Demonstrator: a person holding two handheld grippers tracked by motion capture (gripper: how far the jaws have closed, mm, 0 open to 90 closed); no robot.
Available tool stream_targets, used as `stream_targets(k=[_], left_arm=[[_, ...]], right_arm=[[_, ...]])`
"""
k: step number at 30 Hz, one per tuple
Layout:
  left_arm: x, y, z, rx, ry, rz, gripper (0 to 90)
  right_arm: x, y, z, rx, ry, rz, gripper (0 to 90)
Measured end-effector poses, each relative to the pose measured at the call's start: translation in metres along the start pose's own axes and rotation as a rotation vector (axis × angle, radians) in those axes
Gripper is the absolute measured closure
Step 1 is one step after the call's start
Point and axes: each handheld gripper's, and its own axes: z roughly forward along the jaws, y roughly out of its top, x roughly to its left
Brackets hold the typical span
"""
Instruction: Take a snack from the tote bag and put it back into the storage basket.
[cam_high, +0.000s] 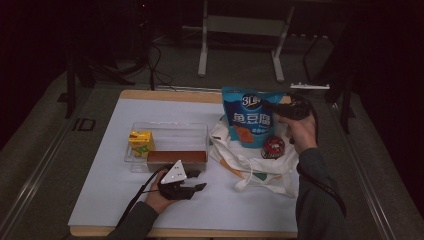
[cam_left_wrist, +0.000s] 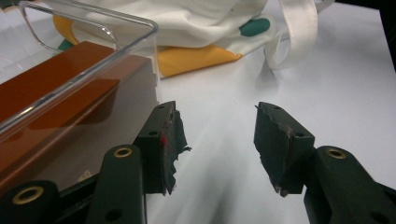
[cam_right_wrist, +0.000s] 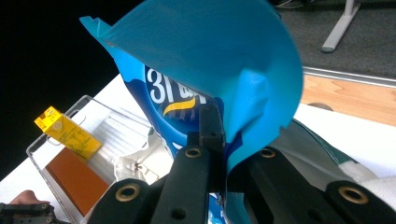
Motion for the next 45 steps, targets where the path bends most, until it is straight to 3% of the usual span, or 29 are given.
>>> stream_targets(k=[21,33,45], left_arm=[[0.000,0.000,0.000,0.002,0.004,-0.002,49.6],[0.001,0.000,0.000,0.004,0.003,-0.009,49.8],[0.001,0.000,0.001,0.009,0.004,-0.009,49.6]], right_arm=[[0.014,0.018,-0.023,-0.066,0.016,-0.010,89.4],[0.028,0.026,-0.029,-0.044,0.025,-0.021,89.3],[0.037,0.027,-0.036,-0.066,0.060,-0.008,89.3]])
